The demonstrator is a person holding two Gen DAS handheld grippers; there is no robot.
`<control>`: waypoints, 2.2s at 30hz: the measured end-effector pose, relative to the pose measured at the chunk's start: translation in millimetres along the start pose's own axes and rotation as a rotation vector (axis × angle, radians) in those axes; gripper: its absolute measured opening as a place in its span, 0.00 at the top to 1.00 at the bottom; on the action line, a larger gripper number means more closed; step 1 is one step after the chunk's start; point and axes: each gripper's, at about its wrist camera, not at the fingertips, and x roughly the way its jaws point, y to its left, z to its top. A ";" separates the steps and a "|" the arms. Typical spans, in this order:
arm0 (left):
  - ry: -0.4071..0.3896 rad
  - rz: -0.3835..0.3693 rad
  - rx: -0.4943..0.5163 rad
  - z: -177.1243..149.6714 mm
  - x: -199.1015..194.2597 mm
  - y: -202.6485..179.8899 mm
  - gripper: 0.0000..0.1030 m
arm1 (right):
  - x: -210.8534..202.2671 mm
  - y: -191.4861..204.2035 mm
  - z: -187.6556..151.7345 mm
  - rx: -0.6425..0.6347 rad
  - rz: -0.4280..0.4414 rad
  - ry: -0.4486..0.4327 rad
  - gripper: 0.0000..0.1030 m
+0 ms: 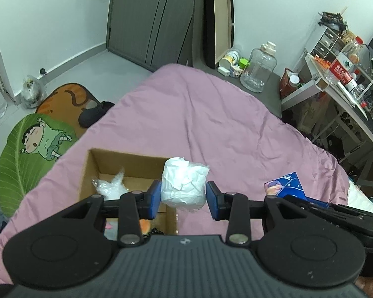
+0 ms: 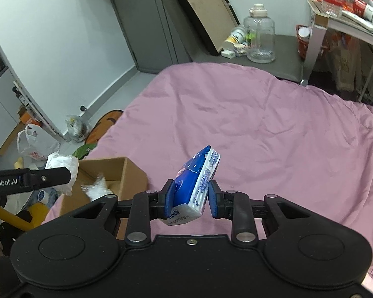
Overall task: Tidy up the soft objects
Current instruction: 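Carry the tissue ball with left gripper while right gripper carries tissue pack over box, then open left gripper to drop the tissue ball while right gripper releases the tissue pack into box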
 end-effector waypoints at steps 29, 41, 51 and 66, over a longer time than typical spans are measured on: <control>0.049 -0.038 0.005 1.8 2.3 75.9 0.63 | -6.9 89.6 -16.6 -0.007 0.031 -0.061 0.73; 0.088 -0.086 -0.013 5.2 28.6 92.0 0.63 | 11.4 106.6 -14.4 -0.026 0.016 -0.039 0.73; 0.133 -0.125 -0.035 9.9 58.4 92.9 0.63 | 26.6 108.9 -10.6 -0.028 -0.006 -0.012 0.73; 0.181 -0.103 -0.130 18.4 75.8 118.6 0.54 | 58.7 131.3 -4.4 -0.074 0.036 0.042 0.73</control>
